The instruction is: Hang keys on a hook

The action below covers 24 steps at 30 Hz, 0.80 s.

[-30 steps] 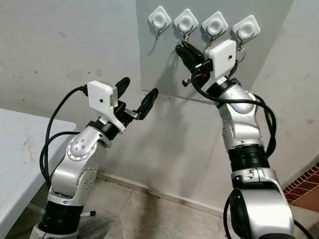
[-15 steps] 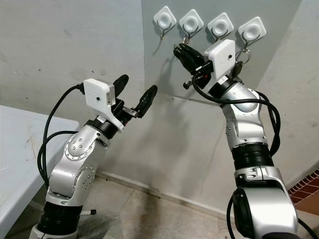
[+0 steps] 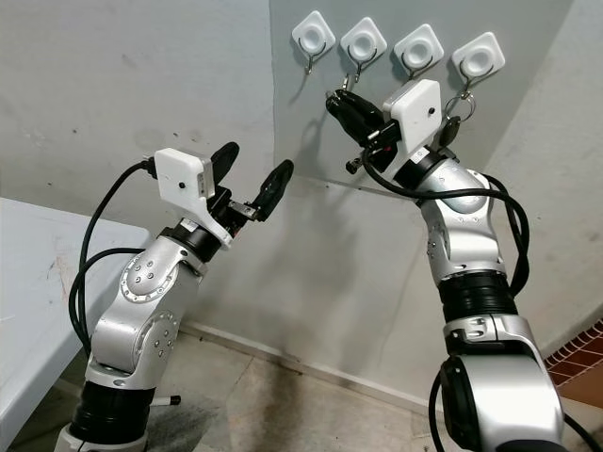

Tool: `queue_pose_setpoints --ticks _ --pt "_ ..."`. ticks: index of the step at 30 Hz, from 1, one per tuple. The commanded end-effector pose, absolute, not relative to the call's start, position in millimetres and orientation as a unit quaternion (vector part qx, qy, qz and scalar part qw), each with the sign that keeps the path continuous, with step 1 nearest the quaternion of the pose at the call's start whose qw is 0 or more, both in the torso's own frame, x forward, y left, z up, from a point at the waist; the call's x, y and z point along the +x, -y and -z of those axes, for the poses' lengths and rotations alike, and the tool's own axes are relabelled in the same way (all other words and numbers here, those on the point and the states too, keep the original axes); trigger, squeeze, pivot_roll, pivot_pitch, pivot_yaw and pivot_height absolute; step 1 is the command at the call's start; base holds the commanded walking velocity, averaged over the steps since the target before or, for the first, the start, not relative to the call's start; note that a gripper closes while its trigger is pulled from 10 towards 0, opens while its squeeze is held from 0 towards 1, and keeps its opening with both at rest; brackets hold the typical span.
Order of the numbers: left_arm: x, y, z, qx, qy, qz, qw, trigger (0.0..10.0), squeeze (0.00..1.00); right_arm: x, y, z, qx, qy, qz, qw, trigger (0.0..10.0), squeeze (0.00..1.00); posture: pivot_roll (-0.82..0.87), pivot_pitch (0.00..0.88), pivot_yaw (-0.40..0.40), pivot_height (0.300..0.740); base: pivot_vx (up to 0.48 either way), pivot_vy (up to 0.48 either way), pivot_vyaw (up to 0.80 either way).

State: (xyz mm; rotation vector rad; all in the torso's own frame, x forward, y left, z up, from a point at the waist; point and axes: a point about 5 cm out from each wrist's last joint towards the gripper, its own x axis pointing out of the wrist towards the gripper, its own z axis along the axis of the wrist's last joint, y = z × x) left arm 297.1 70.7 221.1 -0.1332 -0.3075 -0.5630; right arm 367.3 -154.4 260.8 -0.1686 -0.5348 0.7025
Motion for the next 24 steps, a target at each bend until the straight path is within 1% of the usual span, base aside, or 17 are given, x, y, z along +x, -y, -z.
queue_pose_setpoints --ticks 1,17,24 --pt "295.6 -71.6 -225.0 -0.066 0.157 0.276 0.946 10.0 0.00 363.1 157.4 -268.6 -0.070 0.292 -0.327 0.896 10.0 0.00 -0.03 0.000 -0.039 0.740 0.000 0.000 0.00" --pt "295.7 -70.7 -225.2 -0.068 0.156 0.278 0.945 10.0 0.00 355.4 163.0 -267.5 -0.016 0.327 -0.274 0.904 10.0 0.00 -0.03 0.000 -0.032 0.740 0.000 0.000 0.00" --pt "295.5 -69.8 -225.2 -0.067 0.156 0.281 0.945 10.0 0.00 354.4 165.4 -265.5 0.010 0.324 -0.255 0.911 10.0 0.00 -0.03 0.000 -0.029 0.740 0.000 0.000 0.00"
